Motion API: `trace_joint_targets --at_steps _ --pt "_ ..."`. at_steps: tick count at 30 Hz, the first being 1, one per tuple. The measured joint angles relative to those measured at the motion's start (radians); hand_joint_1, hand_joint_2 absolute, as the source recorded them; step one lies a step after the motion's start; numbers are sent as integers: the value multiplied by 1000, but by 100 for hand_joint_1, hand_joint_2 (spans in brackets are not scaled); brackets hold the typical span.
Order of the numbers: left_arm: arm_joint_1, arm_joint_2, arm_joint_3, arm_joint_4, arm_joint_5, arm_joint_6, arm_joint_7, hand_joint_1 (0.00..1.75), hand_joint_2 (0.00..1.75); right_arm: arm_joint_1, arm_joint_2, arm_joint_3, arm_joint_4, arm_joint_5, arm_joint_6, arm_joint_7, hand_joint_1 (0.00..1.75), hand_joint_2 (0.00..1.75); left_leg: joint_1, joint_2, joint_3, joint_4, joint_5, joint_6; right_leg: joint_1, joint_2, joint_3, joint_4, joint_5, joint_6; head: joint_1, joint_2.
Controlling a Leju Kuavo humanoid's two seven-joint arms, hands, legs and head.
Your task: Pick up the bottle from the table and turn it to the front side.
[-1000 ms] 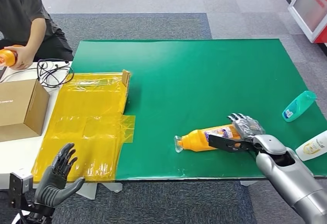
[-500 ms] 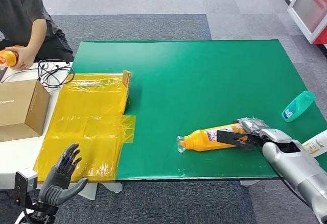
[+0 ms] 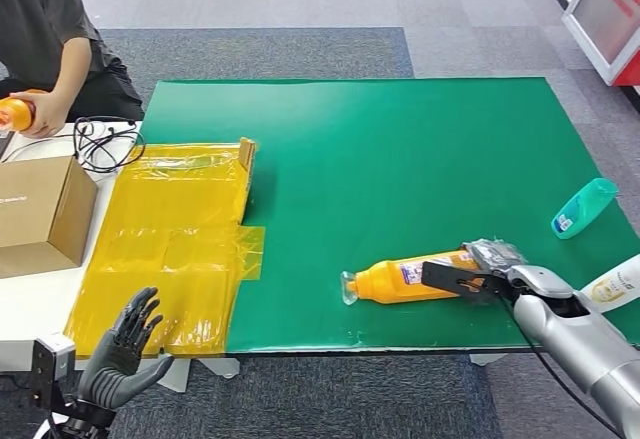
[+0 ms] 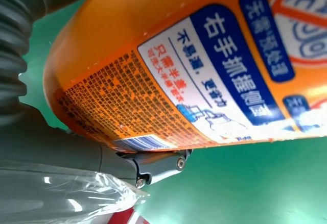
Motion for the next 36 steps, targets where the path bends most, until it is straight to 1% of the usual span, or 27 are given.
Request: trace_joint_targets --at_steps 3,5,7,8,10,12,15,19,22,24,28,32,36 --pt "7 -7 0 -14 0 -8 15 0 175 54 7 -34 -65 -6 -37 16 175 175 0 -1 -2 0 0 0 0 -1 0 0 0 0 0 0" --pt "12 -15 1 -27 1 -14 25 0 175 99 21 -69 -127 -1 -56 29 175 175 0 -2 -3 0 0 0 0 -2 -1 0 0 0 0 0" --pt "14 -25 1 -38 1 -22 30 0 175 139 46 -105 -184 -11 -67 30 175 175 0 -2 -4 0 0 0 0 -2 -2 0 0 0 0 0" --pt "15 -30 1 -44 0 -26 31 0 175 159 68 -128 -214 -33 -77 24 175 175 1 -2 -4 0 0 0 0 -2 -2 0 0 0 0 0" --pt "14 -44 -4 -61 -4 -31 31 0 175 200 140 -188 -284 -96 -98 19 175 175 1 -2 -5 0 0 0 0 -2 -3 0 0 0 0 0" --pt "7 -59 -23 -82 0 -29 28 0 175 231 234 -245 -358 -157 -104 34 175 175 1 -1 -5 0 0 -1 0 -1 -5 0 0 0 0 0" --pt "-5 -69 -61 -106 18 -11 10 0 175 251 351 -295 -432 -223 -98 56 175 175 1 -4 -5 0 2 -1 1 -4 -5 0 0 0 0 0" --pt "-31 -66 -136 -126 39 45 -37 0 175 256 473 -358 -477 -317 -83 68 175 175 1 -4 -6 0 3 -1 1 -4 -4 0 1 0 0 0" --pt "-75 -62 -202 -141 63 83 -69 0 175 238 541 -369 -501 -376 -64 80 175 175 0 -4 -6 0 3 0 0 -4 -4 0 1 0 0 0" --pt "-108 -59 -242 -150 81 99 -65 0 175 226 574 -369 -506 -415 -58 87 175 175 0 -5 -6 0 3 0 0 -4 -4 0 1 0 0 0" --pt "-183 -53 -320 -163 106 133 -34 0 175 224 624 -348 -486 -436 -81 55 175 175 0 -5 -6 0 3 0 0 -4 -4 0 2 0 0 0" --pt "-240 -46 -369 -171 125 155 -6 0 175 227 648 -318 -453 -428 -101 40 175 175 0 -5 -6 0 3 0 0 -4 -4 0 2 0 0 0" --pt "-275 -41 -394 -172 155 162 32 0 175 233 659 -292 -430 -405 -117 33 175 175 0 -4 -6 0 3 0 0 -4 -4 0 2 0 0 0"
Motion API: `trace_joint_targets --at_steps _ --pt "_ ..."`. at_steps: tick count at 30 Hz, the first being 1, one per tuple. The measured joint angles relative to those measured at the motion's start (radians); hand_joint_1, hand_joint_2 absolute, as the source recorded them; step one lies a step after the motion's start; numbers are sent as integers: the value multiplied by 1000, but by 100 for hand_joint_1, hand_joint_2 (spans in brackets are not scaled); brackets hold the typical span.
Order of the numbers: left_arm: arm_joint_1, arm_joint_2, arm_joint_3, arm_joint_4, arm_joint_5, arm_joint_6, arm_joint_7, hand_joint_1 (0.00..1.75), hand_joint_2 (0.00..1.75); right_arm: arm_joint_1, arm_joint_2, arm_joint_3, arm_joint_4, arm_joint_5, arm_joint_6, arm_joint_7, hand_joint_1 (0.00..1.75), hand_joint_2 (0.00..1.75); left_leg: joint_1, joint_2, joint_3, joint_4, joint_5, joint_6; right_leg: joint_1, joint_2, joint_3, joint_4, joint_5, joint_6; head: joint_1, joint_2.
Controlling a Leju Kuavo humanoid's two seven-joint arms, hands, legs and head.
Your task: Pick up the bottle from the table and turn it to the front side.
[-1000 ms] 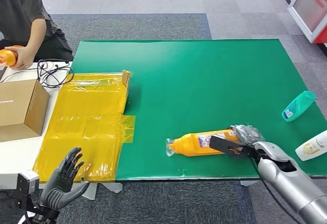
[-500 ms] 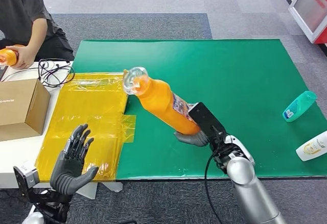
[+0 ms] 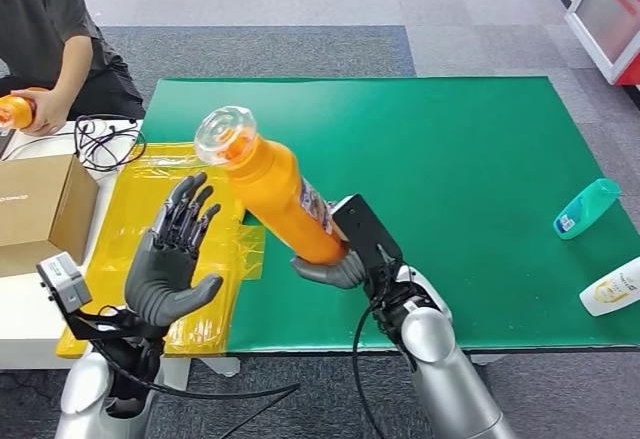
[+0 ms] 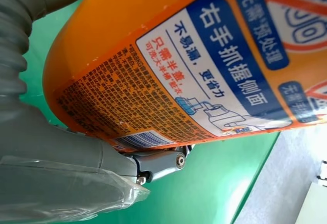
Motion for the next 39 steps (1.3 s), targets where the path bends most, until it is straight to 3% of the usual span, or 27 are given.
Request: trace_joint_targets --at_steps 10,19,20,23,24,27,28,29,30,31,33,34,39 --pt "-76 2 -42 4 97 31 123 0 175 22 3 84 64 115 -49 -39 175 175 0 0 0 0 0 0 0 0 0 0 0 0 0 0" --pt "-118 2 -70 17 109 67 175 0 175 39 3 137 87 181 -71 -52 175 175 0 0 0 0 0 0 0 0 0 0 0 0 0 0" --pt "-124 2 -75 20 110 70 180 15 175 42 3 142 88 188 -75 -54 175 175 0 0 0 0 0 0 0 0 0 0 0 0 0 0" --pt "-134 2 -87 27 96 86 189 146 175 49 3 149 91 197 -83 -58 175 175 0 0 0 0 0 0 0 0 0 0 0 0 0 0" --pt "-136 2 -91 29 82 97 191 175 175 50 3 149 92 198 -85 -58 173 175 0 0 0 0 0 0 0 0 0 0 0 0 0 0" --pt "-141 2 -106 33 38 126 191 175 175 53 3 149 93 198 -89 -58 111 175 0 0 0 0 0 0 0 0 0 0 0 0 0 0" --pt "-143 2 -111 34 30 131 190 175 175 55 3 148 93 198 -89 -58 113 175 0 0 0 0 0 0 0 0 0 0 0 0 0 0" --pt "-144 2 -115 35 24 135 189 175 175 56 3 147 93 198 -90 -58 134 175 0 0 0 0 0 0 0 0 0 0 0 0 0 0" --pt "-144 2 -118 36 21 138 189 175 175 59 3 147 92 197 -91 -60 144 175 0 0 0 0 0 0 0 0 0 0 0 0 0 0" --pt "-144 2 -120 36 18 140 189 175 175 61 3 146 91 197 -93 -61 120 175 0 0 0 0 0 0 0 0 0 0 0 0 0 0" --pt "-144 2 -122 36 15 144 188 175 175 67 3 144 85 194 -96 -66 33 175 0 0 0 0 0 0 0 0 0 0 0 0 0 0" --pt "-144 3 -123 36 15 145 188 175 175 70 3 143 81 193 -98 -69 0 175 0 0 0 0 0 0 0 0 0 0 0 0 0 0" --pt "-131 6 -128 32 24 141 182 175 175 79 2 141 43 178 -108 -80 0 175 0 0 0 0 0 0 0 0 0 0 0 0 0 0"
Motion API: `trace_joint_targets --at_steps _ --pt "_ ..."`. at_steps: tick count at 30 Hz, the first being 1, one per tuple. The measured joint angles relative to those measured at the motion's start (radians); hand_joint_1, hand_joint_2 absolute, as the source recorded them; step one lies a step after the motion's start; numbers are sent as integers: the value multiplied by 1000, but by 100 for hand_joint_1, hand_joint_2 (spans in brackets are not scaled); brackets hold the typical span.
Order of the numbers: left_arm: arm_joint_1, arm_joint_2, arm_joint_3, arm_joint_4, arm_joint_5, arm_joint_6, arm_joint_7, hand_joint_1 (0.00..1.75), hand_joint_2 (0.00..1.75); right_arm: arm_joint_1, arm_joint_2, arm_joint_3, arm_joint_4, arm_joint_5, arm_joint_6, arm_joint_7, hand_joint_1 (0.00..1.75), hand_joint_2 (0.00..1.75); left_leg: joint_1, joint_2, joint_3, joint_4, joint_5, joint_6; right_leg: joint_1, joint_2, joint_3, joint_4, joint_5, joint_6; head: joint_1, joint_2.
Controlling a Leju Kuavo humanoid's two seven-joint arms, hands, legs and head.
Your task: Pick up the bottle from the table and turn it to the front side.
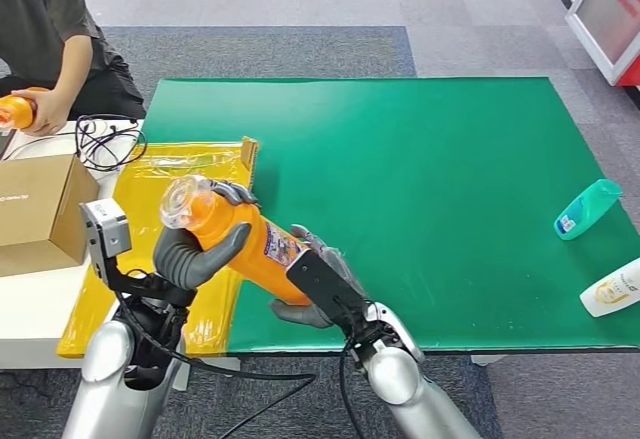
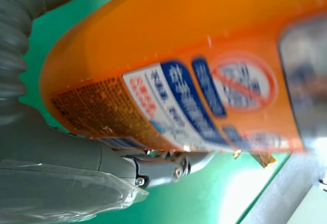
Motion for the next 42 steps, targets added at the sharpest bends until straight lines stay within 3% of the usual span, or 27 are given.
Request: trace_joint_targets --at_steps 12,19,27,30,34,36,38,42 --pt "26 18 8 -72 -53 16 9 175 175 41 -3 -29 -85 -4 -14 -4 0 175 0 0 0 0 0 0 0 0 0 0 0 0 0 0" --pt "29 94 70 -197 -268 33 81 175 175 103 -5 -103 -177 -9 -13 -17 0 175 0 0 0 0 0 0 0 0 0 0 0 0 0 0" --pt "3 174 128 -279 -367 24 117 175 175 152 -5 -166 -220 -17 -2 -20 0 175 0 0 0 0 0 0 0 0 0 0 0 0 0 0" --pt "-20 240 140 -286 -435 -22 178 175 175 165 -5 -190 -225 -21 14 -26 0 175 0 0 0 0 0 0 0 0 0 0 0 0 0 0" --pt "-73 398 124 -241 -479 -164 276 175 175 168 -4 -213 -223 -35 47 -47 0 175 1 0 0 0 1 -2 1 1 -1 0 0 -1 0 0" --pt "-94 463 102 -193 -503 -192 290 175 175 167 -2 -218 -216 -38 56 -56 0 175 1 1 0 0 2 -3 2 1 -1 0 0 -1 0 0" --pt "-110 507 74 -143 -528 -195 292 175 175 165 0 -219 -206 -39 58 -60 0 175 1 1 0 0 2 -3 2 1 -1 0 1 -1 0 0" --pt "-124 550 30 -84 -544 -189 292 175 175 163 3 -219 -194 -39 58 -61 0 175 1 1 0 0 2 -3 2 2 -1 0 1 -1 0 0"
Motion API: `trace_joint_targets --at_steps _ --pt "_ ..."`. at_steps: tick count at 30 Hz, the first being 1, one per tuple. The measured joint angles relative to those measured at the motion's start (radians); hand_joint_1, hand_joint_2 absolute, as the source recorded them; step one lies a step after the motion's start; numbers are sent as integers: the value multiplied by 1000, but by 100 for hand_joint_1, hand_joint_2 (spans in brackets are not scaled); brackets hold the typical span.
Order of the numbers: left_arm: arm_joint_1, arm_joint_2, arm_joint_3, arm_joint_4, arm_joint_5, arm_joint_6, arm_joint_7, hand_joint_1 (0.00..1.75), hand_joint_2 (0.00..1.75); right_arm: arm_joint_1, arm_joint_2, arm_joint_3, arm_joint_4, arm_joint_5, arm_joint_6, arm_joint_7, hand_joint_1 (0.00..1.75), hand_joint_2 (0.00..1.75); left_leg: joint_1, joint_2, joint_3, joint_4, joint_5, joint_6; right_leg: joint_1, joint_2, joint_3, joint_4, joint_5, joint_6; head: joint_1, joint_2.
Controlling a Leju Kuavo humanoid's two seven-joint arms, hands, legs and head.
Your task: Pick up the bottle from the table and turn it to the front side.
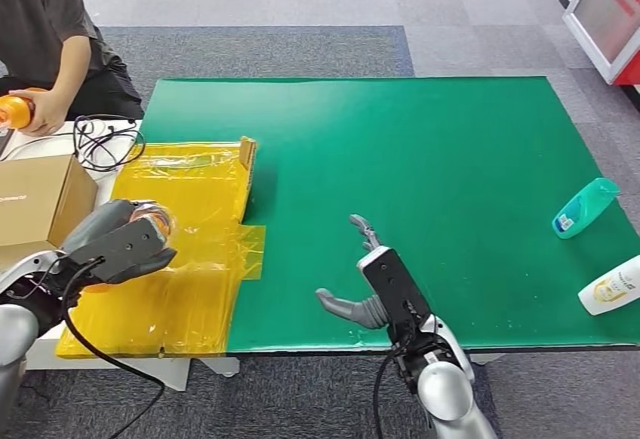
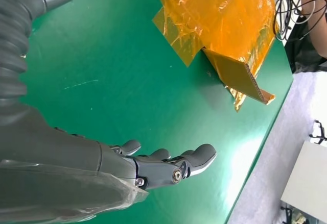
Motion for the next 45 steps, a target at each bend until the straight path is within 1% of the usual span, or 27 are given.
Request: trace_joint_targets --at_steps 4,7,9,12,15,19,22,23,24,25,27,28,29,31,35,39,45 --pt "-12 20 -29 33 -18 -7 11 175 175 -1 1 0 8 0 0 -2 0 175 0 0 0 0 0 0 0 0 0 0 0 0 0 0" --pt "-45 9 -79 97 -101 -4 8 175 175 -7 5 1 18 0 2 -6 0 175 -1 0 0 0 0 0 0 -1 0 -1 0 0 0 0" --pt "-89 -18 -132 173 -184 13 -13 175 175 -15 8 3 27 0 3 -7 0 175 -1 -1 0 0 0 1 -1 -1 0 -1 0 0 0 0" --pt "-168 -81 -214 308 -293 44 -48 175 175 -25 13 7 39 0 4 -7 0 175 -1 -1 0 0 1 1 -1 -2 1 -1 1 1 0 0" --pt "-237 -141 -281 422 -348 63 -72 175 175 -33 15 17 54 0 5 -7 0 175 -1 -1 0 0 1 1 -2 -1 1 -1 2 2 0 0" --pt "-299 -199 -344 533 -407 93 -134 175 175 -35 15 28 71 1 6 -6 0 175 -1 -1 0 1 1 1 -2 -1 0 -1 2 2 0 0" --pt "-322 -238 -379 585 -423 131 -188 174 175 -34 15 42 78 1 8 -6 0 175 -1 -1 -1 0 1 1 -2 -1 0 -1 2 2 0 0" --pt "-324 -249 -388 593 -423 138 -198 169 175 -34 15 46 78 1 8 -6 0 175 -1 -1 -1 0 0 1 -2 -1 0 -1 2 2 0 0" --pt "-325 -257 -397 599 -424 140 -204 153 175 -34 15 49 78 1 8 -5 0 175 -1 -1 -1 0 0 1 -2 -1 0 -1 2 2 0 0" --pt "-325 -265 -406 604 -424 139 -207 133 175 -34 15 51 79 1 9 -5 0 175 -1 0 -1 0 0 1 -2 0 0 -1 2 2 0 0" --pt "-322 -276 -423 614 -424 131 -208 72 175 -35 15 56 80 1 12 -5 0 175 -1 0 -1 0 0 1 -2 -1 0 -1 2 2 0 0" --pt "-320 -279 -430 620 -423 127 -208 52 175 -36 15 58 82 0 14 -5 0 175 -1 0 -1 0 0 1 -2 -1 0 -1 2 2 0 0" --pt "-318 -281 -436 627 -420 124 -208 38 175 -36 15 61 84 0 16 -5 0 175 -1 0 -1 0 0 2 -2 -1 0 -1 2 2 0 0" --pt "-312 -284 -444 641 -412 118 -208 35 175 -38 15 69 91 -1 18 -4 0 175 -1 0 -1 0 0 1 -2 -1 0 -1 2 2 0 0" --pt "-304 -286 -454 663 -403 113 -208 0 175 -43 15 76 103 -1 17 -4 0 175 -1 -1 -1 0 1 1 -2 -1 0 -1 2 2 0 0" --pt "-300 -286 -461 674 -394 97 -198 0 175 -48 15 78 112 -10 18 -4 0 175 -1 -1 -1 0 1 1 -2 -1 0 -1 2 2 0 0" --pt "-278 -281 -451 677 -392 108 -146 0 175 -51 15 78 120 -12 18 -4 0 175 -1 -1 -1 0 1 1 -2 -1 0 -1 2 2 0 0"
